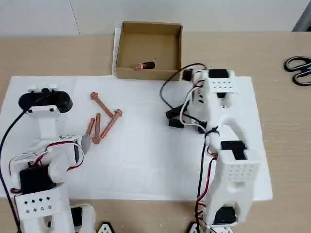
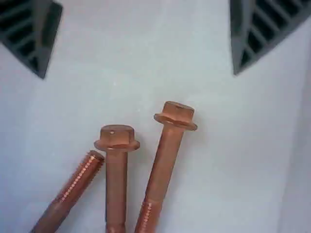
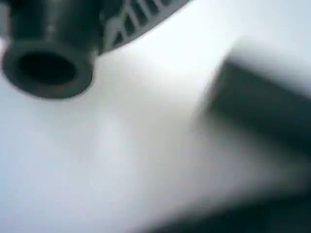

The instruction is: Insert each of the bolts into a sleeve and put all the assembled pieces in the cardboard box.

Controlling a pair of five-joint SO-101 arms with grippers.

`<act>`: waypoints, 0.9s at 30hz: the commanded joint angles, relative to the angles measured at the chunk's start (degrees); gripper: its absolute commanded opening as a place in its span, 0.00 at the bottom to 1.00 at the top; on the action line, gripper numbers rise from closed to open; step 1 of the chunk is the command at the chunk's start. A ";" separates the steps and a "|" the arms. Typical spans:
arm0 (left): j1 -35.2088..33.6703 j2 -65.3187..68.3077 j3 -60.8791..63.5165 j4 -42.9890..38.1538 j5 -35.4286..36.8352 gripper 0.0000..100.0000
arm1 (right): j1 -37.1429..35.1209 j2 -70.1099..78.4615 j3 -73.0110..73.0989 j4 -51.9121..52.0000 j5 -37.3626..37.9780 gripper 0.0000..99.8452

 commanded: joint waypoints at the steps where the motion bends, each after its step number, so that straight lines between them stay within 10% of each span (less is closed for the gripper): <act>1: -0.35 -0.26 -1.80 0.79 -0.18 0.23 | 0.13 -11.65 -4.48 5.23 0.62 0.00; 16: 0.53 34.81 -29.58 4.48 0.70 0.23 | -0.31 -29.32 -1.67 6.20 0.70 0.00; 27: 7.56 72.35 -56.84 6.95 23.82 0.23 | -0.40 -29.32 2.90 6.11 0.62 0.00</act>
